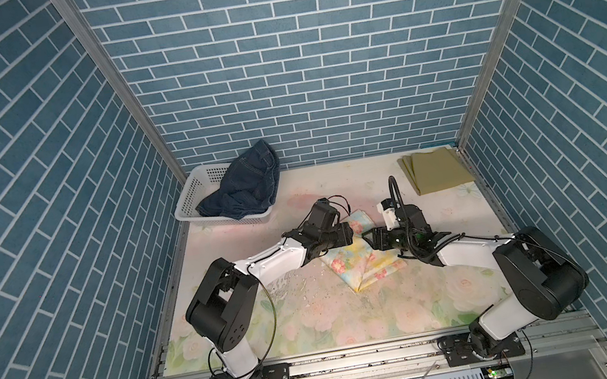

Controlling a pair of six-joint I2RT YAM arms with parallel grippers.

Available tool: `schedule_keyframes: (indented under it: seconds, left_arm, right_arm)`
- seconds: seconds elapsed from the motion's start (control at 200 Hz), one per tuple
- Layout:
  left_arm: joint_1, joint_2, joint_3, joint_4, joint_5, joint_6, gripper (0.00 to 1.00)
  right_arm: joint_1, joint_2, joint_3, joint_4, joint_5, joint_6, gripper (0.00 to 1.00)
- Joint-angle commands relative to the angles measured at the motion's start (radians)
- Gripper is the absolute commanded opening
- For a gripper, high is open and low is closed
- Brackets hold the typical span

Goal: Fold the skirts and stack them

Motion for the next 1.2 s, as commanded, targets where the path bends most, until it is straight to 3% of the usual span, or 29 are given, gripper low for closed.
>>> schedule_keyframes:
  seconds: [0.0,0.175,0.375,0.545,0.695,0.865,1.195]
  left_arm:
    - [0.004,0.012,0.046,-0.13,-0.066,-0.134,0.7]
    - [0.005,0.019,0.067,-0.169,-0.131,-0.191,0.69]
    - [0.016,0.051,0.078,-0.165,-0.125,-0.207,0.69]
    - [0.027,0.077,0.072,-0.145,-0.11,-0.222,0.69]
    - [0.035,0.092,0.08,-0.141,-0.101,-0.228,0.69]
    - [0.053,0.097,0.07,-0.121,-0.081,-0.262,0.69]
    - [0.057,0.102,0.12,-0.197,-0.08,-0.384,0.69]
  right_arm:
    - [-0.004,0.05,0.027,0.033,-0.045,-0.018,0.66]
    - [-0.002,0.12,0.032,0.085,-0.058,0.004,0.67]
    - [-0.002,0.18,0.035,0.135,-0.078,0.025,0.64]
    - [-0.002,0.217,0.045,0.213,-0.129,0.056,0.47]
    - [0.001,0.254,0.062,0.248,-0.161,0.08,0.42]
    - [0.002,0.258,0.062,0.273,-0.153,0.082,0.0]
    - [0.069,0.111,0.031,0.236,-0.022,-0.046,0.0]
